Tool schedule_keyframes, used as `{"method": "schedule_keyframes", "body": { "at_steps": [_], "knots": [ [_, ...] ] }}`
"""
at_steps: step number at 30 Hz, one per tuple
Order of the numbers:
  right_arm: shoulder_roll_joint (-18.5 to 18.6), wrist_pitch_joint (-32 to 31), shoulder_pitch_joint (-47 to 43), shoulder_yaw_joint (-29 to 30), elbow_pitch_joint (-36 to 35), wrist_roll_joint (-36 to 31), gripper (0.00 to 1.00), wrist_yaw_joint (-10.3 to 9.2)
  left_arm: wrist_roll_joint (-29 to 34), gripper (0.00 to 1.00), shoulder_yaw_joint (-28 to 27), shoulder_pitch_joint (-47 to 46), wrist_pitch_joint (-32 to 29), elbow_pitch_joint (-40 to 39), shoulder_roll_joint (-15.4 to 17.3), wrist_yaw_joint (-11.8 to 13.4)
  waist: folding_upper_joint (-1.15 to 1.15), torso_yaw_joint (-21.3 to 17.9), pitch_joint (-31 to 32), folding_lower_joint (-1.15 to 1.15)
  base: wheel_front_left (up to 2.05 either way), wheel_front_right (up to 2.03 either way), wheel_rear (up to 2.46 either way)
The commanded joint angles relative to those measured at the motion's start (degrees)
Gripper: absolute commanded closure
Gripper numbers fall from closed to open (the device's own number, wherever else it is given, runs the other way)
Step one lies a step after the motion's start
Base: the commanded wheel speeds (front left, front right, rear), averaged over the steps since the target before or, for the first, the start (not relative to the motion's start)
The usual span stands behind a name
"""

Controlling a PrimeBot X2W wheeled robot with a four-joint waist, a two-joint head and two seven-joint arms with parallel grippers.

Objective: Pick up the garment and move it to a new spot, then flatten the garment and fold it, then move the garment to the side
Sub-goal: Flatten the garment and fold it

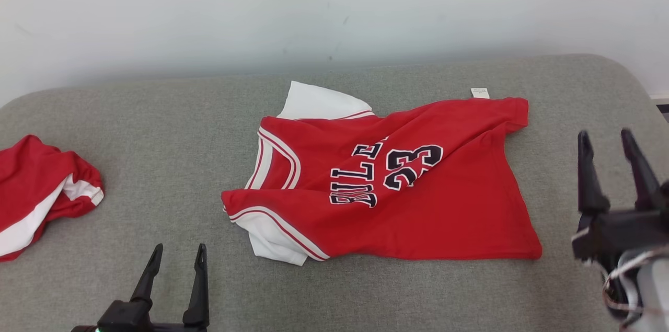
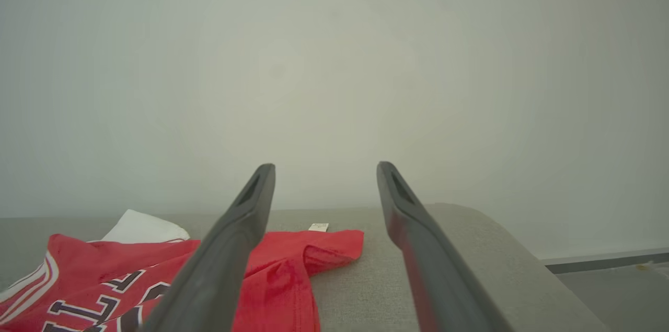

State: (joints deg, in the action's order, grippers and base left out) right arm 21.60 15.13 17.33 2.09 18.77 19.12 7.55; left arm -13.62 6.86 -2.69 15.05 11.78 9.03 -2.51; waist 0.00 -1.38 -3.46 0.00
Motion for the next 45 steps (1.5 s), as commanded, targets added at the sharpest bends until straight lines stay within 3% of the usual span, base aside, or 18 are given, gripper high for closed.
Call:
{"method": "schedule_keyframes", "body": {
  "at_steps": [1, 10, 16, 27, 40, 45],
  "knots": [
    [-1.46, 0.0, -2.82, 0.78, -2.61, -0.86, 0.0, -0.13, 0.12, 0.0, -0.24, 0.38, 0.19, -0.07, -0.02, -0.17, 0.0, -0.06, 0.07, 0.0, 0.0, 0.0, 0.0],
    [-10.33, 0.01, -16.65, 3.07, -15.52, -4.28, 0.0, -0.13, 0.47, 0.0, 0.02, 0.86, 0.19, 0.49, -0.68, -0.22, 0.0, 0.09, 0.62, 0.0, 0.0, 0.0, 0.0],
    [-14.68, 0.01, -22.66, 2.96, -16.96, -5.51, 0.0, -0.13, 0.62, 0.0, 0.1, 1.21, 0.19, 0.58, -1.06, -0.19, 0.0, 0.35, 0.78, 0.0, 0.0, 0.0, 0.0],
    [-15.92, 0.01, -21.52, 2.1, -17.16, -6.74, 0.0, -0.13, 0.71, 0.0, 1.86, -1.36, -0.19, 3.72, -0.58, -1.72, 0.0, -1.5, -0.78, 0.0, 0.0, 0.0, 0.0],
    [-16.44, 0.02, -18.5, 1.19, -15.1, -6.35, 0.0, -0.13, -0.76, 0.0, 4.45, -10.83, -1.07, 20.77, 0.29, -3.79, 0.0, -8.98, -5.22, 0.0, 0.0, 0.0, 0.0],
    [-16.61, 0.02, -18.37, 1.51, -14.77, -6.51, 0.0, -0.13, -2.13, 0.0, 4.79, -12.39, -0.91, 27.31, -0.49, -4.02, 0.0, -9.35, -5.06, 0.0, 0.0, 0.0, 0.0]
  ]
}}
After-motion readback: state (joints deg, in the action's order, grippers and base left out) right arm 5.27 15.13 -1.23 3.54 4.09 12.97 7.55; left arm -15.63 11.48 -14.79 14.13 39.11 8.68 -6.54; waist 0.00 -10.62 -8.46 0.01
